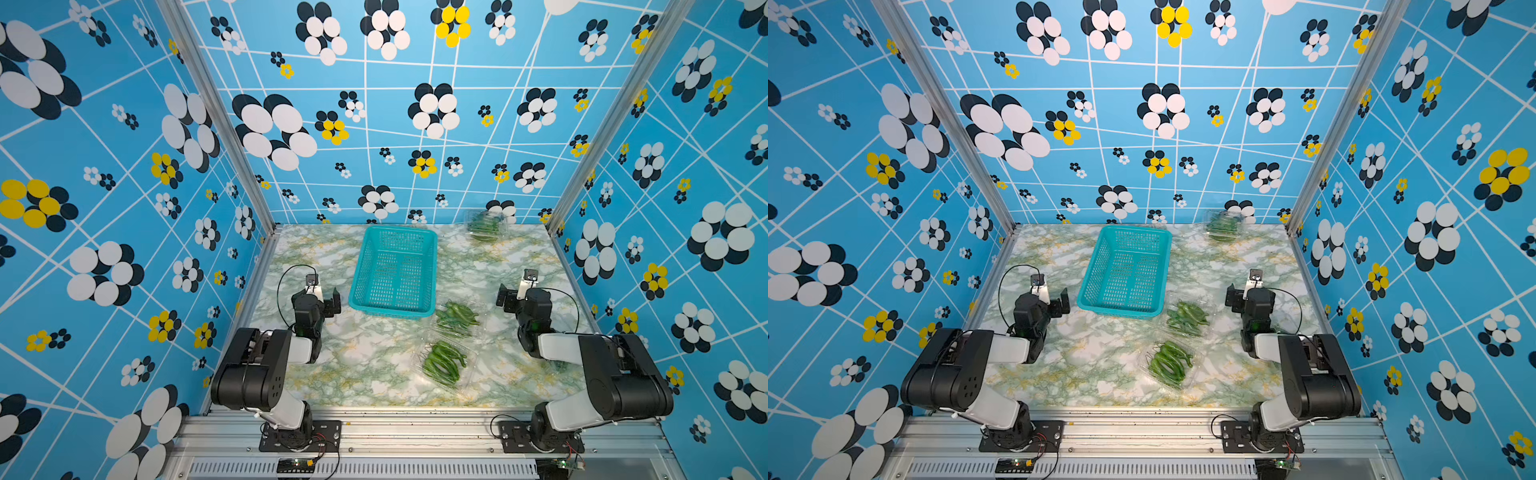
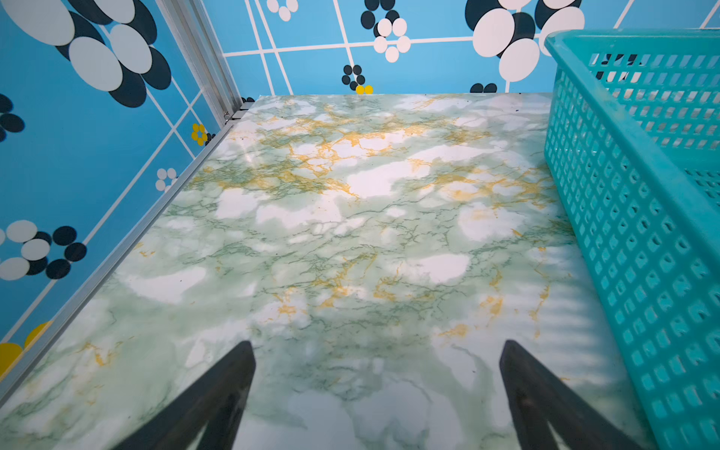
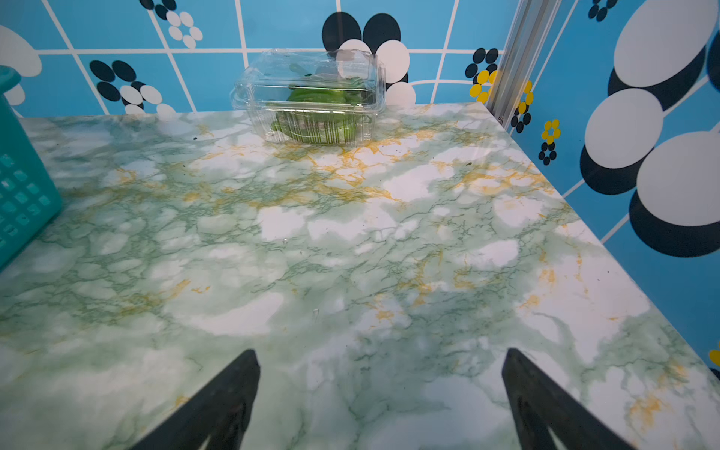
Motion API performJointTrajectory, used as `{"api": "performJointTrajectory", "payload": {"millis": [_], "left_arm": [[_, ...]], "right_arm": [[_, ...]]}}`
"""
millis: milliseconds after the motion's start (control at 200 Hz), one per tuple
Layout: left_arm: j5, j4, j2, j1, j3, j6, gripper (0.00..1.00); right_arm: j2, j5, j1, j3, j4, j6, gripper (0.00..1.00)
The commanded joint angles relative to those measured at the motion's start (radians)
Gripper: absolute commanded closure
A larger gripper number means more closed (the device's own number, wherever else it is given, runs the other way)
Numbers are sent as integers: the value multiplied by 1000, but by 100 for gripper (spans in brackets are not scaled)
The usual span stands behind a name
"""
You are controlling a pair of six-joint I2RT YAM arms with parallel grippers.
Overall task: Take small green peppers out of containers
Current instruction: Move the basket to the center of the board.
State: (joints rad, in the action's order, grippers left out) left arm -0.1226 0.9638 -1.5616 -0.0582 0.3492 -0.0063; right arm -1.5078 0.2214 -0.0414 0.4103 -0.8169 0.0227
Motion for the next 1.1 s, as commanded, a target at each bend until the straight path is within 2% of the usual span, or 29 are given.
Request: {"api": "performJointTrajectory", "payload": {"millis": [0,730,844,994,1094], "left_arm": [[12,-1,9,5,18,12,0],[17,-3,11,8,18,11,1],[7,-55,36,8,35,7,0],[-26,-246,128,-1,101,8,0],[-76,-341,192,-18,128,12,0]], "right_arm": [[-5,-16,5,-1,17,4,1],[-1,-11,5,0,18,5,1],[26,-19,5,42,111,2,1],[84,-38,5,183,408,4,1],[132,-48,5,237,514,11,1]]}}
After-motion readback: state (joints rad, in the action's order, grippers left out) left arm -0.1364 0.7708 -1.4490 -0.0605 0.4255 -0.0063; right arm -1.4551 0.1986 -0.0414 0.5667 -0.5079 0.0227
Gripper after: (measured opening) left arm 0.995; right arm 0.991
